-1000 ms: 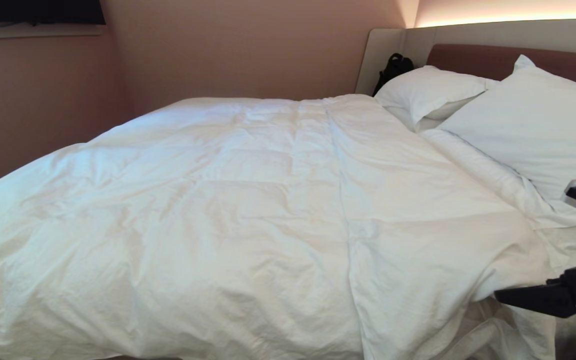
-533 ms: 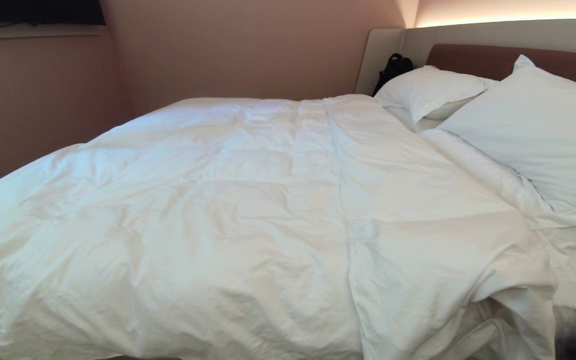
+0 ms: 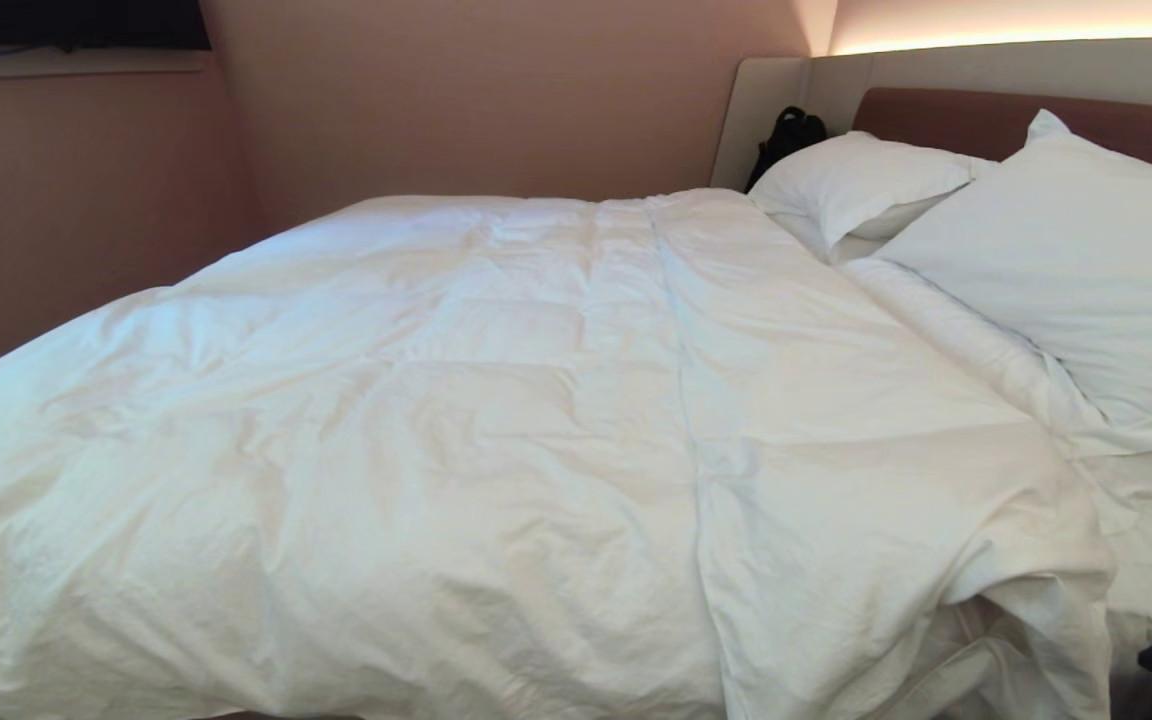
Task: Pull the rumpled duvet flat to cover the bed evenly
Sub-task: Flatten the corners of the folded blanket
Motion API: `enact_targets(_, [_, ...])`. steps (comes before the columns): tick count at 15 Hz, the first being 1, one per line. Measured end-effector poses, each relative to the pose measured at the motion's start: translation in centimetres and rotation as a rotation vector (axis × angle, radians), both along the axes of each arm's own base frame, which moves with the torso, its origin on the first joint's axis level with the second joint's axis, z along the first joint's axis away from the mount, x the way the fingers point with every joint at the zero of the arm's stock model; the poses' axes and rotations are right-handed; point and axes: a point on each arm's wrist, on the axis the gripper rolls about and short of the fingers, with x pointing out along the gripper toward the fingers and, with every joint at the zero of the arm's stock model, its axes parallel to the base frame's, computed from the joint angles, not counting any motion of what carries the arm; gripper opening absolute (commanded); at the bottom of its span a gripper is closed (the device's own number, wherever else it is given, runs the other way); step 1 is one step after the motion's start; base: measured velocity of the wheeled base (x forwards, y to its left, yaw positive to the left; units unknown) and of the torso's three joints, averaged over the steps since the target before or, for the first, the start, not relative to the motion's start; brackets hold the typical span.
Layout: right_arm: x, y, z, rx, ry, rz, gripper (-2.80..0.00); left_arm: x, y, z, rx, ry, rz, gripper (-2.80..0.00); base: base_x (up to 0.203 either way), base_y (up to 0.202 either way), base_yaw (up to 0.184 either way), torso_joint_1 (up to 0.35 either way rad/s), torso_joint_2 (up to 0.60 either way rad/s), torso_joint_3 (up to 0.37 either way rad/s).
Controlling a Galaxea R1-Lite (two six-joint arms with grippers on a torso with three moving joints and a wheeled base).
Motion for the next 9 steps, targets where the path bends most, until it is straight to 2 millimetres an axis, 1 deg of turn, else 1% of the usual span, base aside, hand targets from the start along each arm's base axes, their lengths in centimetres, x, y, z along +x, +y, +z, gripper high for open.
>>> enact_targets(1, [0.5, 0.1, -0.2, -0.001, -0.013, 0.004, 0.0, 0.0, 0.0, 0.0, 0.0, 0.0, 0.0, -2.8, 0.0, 0.0, 0.0, 0.0, 0.0, 0.0])
enact_targets(4, [2.3, 0.5, -0.2, 0.018, -0.097, 0.004, 0.0, 0.0, 0.0, 0.0, 0.0, 0.0, 0.0, -2.8, 0.0, 0.0, 0.0, 0.0, 0.0, 0.0])
enact_targets(7, [3.7, 0.8, 0.4, 0.043, -0.213, 0.005, 0.0, 0.0, 0.0, 0.0, 0.0, 0.0, 0.0, -2.8, 0.0, 0.0, 0.0, 0.0, 0.0, 0.0])
enact_targets(9, [4.6, 1.1, 0.6, 0.057, -0.259, 0.005, 0.0, 0.0, 0.0, 0.0, 0.0, 0.0, 0.0, -2.8, 0.0, 0.0, 0.0, 0.0, 0.0, 0.0])
